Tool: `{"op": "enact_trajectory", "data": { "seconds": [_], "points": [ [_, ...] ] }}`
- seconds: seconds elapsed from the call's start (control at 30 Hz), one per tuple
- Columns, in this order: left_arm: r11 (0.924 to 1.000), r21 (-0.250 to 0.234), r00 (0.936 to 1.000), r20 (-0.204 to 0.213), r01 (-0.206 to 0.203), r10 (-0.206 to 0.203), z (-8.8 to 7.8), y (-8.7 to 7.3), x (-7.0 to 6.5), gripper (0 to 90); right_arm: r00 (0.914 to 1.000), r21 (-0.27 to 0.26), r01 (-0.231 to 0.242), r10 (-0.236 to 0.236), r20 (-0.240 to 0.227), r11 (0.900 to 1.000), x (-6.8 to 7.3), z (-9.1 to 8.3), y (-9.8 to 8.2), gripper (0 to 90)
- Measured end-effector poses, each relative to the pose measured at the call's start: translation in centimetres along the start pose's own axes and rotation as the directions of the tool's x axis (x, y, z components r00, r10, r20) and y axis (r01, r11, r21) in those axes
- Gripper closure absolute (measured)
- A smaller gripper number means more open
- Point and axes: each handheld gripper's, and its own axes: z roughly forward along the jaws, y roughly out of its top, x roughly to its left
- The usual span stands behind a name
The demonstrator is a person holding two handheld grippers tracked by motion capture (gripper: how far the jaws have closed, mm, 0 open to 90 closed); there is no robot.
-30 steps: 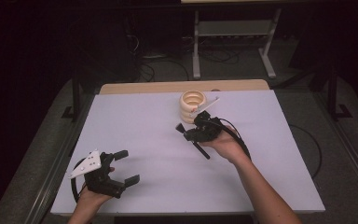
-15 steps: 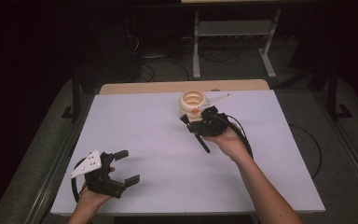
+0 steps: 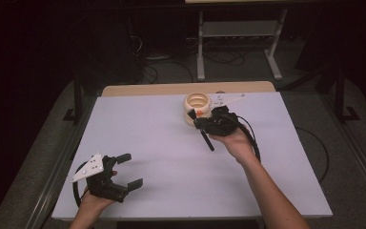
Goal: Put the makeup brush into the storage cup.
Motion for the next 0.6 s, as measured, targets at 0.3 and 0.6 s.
{"op": "enact_trajectory", "data": {
  "seconds": [0.3,0.6],
  "points": [
    [1.0000,0.004,1.0000,-0.001,0.001,-0.001,0.0,0.0,0.0,0.0,0.9995,-0.066,-0.020,0.021,0.022,0.998,-0.6,-0.4,0.1,77.0],
    [1.0000,0.004,1.0000,0.002,0.004,-0.004,0.1,0.0,-0.1,0.0,0.9984,-0.104,-0.045,0.048,0.031,0.994,-1.1,-0.4,0.3,77.0]
  ]
}}
